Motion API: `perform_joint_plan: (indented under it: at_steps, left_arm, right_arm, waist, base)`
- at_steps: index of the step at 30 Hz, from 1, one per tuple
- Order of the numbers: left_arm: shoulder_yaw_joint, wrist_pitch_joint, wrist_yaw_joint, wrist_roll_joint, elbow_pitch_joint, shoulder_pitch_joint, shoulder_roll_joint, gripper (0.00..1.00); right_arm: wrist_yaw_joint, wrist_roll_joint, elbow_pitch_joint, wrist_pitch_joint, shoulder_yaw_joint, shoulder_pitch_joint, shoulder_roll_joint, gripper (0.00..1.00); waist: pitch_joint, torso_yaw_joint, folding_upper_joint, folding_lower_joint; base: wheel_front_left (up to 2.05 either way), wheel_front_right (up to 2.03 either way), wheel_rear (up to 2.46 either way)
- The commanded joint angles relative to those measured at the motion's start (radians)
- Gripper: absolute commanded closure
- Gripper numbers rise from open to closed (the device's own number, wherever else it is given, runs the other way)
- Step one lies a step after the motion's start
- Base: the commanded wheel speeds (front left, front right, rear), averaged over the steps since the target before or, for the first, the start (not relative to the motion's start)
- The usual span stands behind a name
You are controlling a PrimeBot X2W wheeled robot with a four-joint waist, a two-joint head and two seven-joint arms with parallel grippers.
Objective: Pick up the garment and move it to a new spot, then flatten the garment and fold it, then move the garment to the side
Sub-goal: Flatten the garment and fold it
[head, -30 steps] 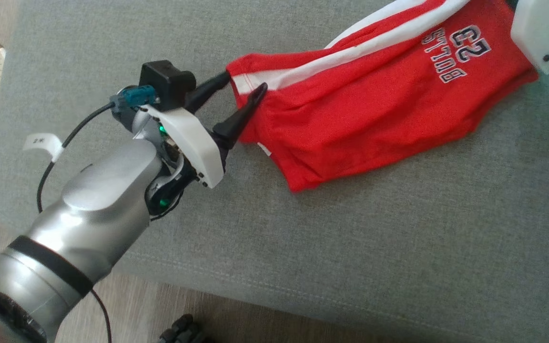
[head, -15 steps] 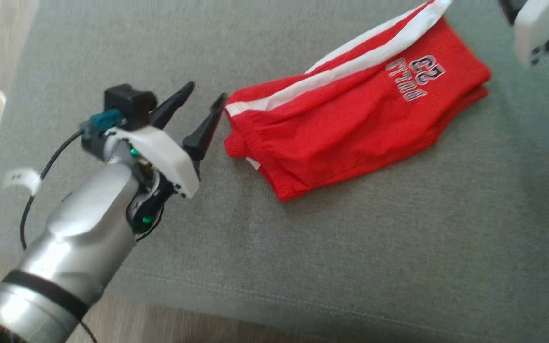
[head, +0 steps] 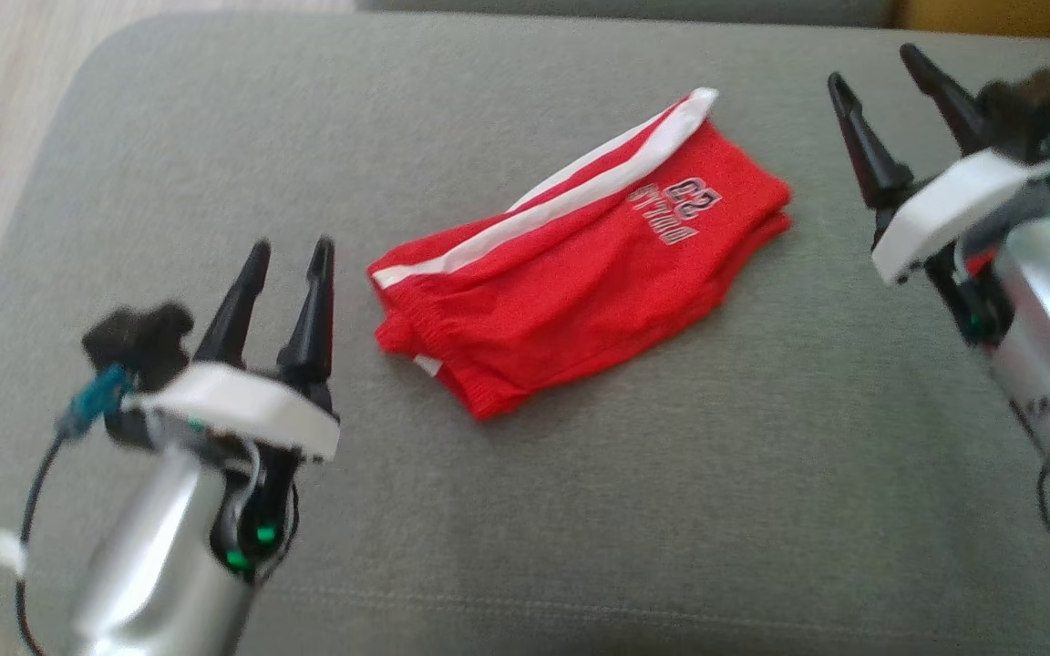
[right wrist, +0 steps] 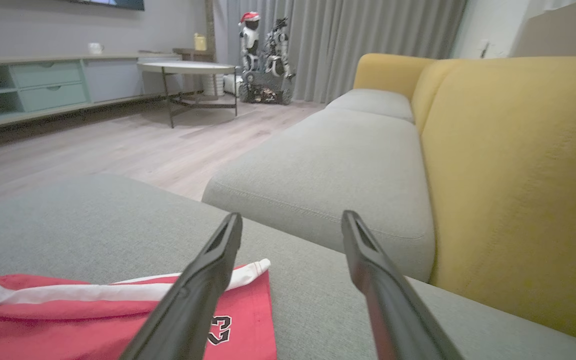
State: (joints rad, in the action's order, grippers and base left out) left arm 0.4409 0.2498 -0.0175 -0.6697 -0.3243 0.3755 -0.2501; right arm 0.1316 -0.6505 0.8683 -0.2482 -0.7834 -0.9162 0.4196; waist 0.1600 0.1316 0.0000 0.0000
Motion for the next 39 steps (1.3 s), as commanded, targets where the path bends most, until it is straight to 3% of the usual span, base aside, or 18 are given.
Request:
perform_joint_plan:
  at_steps: [1,7,13,18,23,30,39]
  left_arm:
    - [-0.077,0.012,0.002,0.024,0.051,0.006,-0.001,0.00]
    - [-0.227,0.012,0.035,0.146,0.118,-0.143,0.112,0.00]
    - [-0.326,0.012,0.090,0.259,0.156,-0.235,0.180,0.00]
    - [-0.350,0.012,0.118,0.306,0.142,-0.273,0.196,0.00]
    - [-0.355,0.012,0.129,0.315,0.132,-0.281,0.199,0.00]
    - [-0.334,0.012,0.134,0.298,0.128,-0.260,0.200,0.00]
    - [-0.293,0.012,0.138,0.278,0.117,-0.221,0.200,0.00]
  right_arm:
    - [-0.001,0.044,-0.056,-0.013,0.050,0.043,-0.005,0.00]
    - [-0.001,0.283,-0.259,-0.013,0.316,0.308,-0.067,0.00]
    - [-0.001,0.466,-0.409,-0.013,0.508,0.531,-0.171,0.00]
    - [-0.001,0.541,-0.497,-0.002,0.600,0.635,-0.248,0.00]
    - [-0.001,0.577,-0.557,0.028,0.631,0.686,-0.282,0.00]
    - [-0.001,0.542,-0.599,0.088,0.640,0.699,-0.306,0.00]
    - [-0.001,0.213,-0.572,0.290,0.673,0.616,-0.352,0.00]
  waist:
    - [-0.034,-0.036,0.0000,0.0000]
    - [-0.069,-0.080,0.0000,0.0000]
    - [-0.086,-0.108,0.0000,0.0000]
    - [-0.089,-0.122,0.0000,0.0000]
    - [-0.088,-0.123,0.0000,0.0000]
    - [-0.062,-0.101,0.0000,0.0000]
    - [0.021,-0.025,0.0000,0.0000]
  base:
    - [0.00,0.00,0.00]
    - [0.00,0.00,0.00]
    - [0.00,0.00,0.00]
    - [0.00,0.00,0.00]
    - [0.00,0.00,0.00]
    - [0.00,0.00,0.00]
    - [0.00,0.00,0.00]
